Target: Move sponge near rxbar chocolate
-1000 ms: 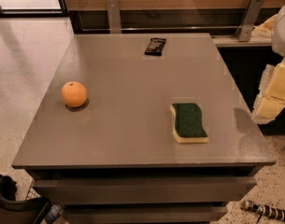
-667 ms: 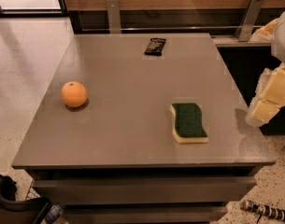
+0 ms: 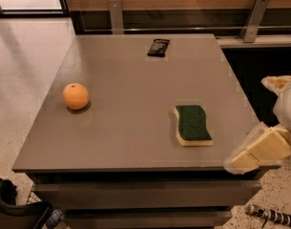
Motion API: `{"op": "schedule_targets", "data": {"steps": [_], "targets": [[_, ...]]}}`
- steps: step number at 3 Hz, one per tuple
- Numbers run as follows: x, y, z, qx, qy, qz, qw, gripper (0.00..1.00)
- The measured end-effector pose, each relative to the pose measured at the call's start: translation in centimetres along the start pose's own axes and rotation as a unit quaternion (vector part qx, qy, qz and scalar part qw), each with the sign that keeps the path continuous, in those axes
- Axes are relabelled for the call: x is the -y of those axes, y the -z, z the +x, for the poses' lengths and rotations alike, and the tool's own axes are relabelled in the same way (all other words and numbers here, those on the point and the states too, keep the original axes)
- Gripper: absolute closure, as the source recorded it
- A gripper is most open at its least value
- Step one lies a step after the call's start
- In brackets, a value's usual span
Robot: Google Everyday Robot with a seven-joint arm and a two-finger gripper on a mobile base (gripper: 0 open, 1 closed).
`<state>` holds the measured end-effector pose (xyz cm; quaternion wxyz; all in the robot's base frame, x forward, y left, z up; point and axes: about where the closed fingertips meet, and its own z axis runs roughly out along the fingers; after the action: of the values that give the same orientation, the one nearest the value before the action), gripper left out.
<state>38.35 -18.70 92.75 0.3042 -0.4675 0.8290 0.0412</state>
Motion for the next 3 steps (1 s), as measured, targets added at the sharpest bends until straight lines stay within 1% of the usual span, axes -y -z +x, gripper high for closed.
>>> {"op": "schedule_targets", "data": {"steps": [1,2,3], "targets": [[-2.4,-4.4,0.7,0.081,-0.058,0.01,0.995,0.0],[-1.6,-6.5,-0.1,0.138,-0.094,0.039,0.9852,0.0],[0.6,-5.9,-1.7,0.18,-0.121,0.081,0.9729,0.0]]}}
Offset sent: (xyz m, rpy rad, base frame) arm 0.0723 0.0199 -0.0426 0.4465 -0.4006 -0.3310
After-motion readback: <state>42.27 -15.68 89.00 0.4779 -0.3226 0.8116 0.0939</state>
